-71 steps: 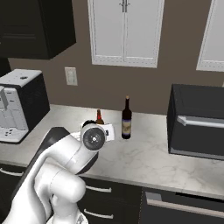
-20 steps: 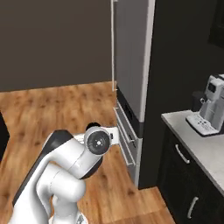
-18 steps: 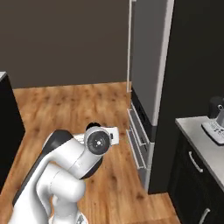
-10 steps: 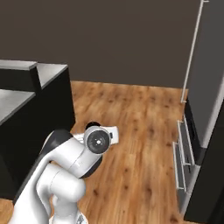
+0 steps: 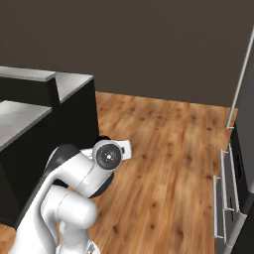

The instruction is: Move the drinks to the dining counter.

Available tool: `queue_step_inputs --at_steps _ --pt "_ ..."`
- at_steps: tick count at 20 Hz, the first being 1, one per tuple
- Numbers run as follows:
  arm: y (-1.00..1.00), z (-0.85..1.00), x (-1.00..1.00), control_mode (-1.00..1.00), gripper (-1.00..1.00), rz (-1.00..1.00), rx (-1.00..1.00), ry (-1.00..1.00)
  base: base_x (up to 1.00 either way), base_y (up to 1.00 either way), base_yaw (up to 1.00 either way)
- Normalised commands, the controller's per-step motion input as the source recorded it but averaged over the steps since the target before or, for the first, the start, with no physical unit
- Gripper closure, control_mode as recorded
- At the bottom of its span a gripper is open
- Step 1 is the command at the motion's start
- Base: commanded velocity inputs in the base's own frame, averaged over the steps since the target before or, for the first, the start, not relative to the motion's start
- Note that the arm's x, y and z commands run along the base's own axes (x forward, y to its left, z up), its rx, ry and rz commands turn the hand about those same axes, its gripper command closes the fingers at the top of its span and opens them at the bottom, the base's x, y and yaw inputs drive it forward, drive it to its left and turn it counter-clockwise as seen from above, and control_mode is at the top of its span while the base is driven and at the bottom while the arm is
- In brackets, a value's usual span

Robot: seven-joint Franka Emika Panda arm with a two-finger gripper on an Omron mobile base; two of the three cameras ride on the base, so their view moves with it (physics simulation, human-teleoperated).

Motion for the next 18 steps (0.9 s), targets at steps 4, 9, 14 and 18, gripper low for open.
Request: queue_step_inputs --at_steps 4,9,14,18 --pt "0.00 0.00 0.00 1.00 1.00 0.00 0.00 0.00 1.00 0.00 0.00" --pt "0.00 0.00 0.00 1.00 1.00 0.00 0.00 0.00 0.99 0.07 0.00" --pt "0.00 0.00 0.00 1.00 1.00 0.00 0.00 0.00 1.00 0.21 0.00" --pt "0.00 0.00 0.00 1.00 1.00 0.00 0.00 0.00 0.97 0.28 0.09"
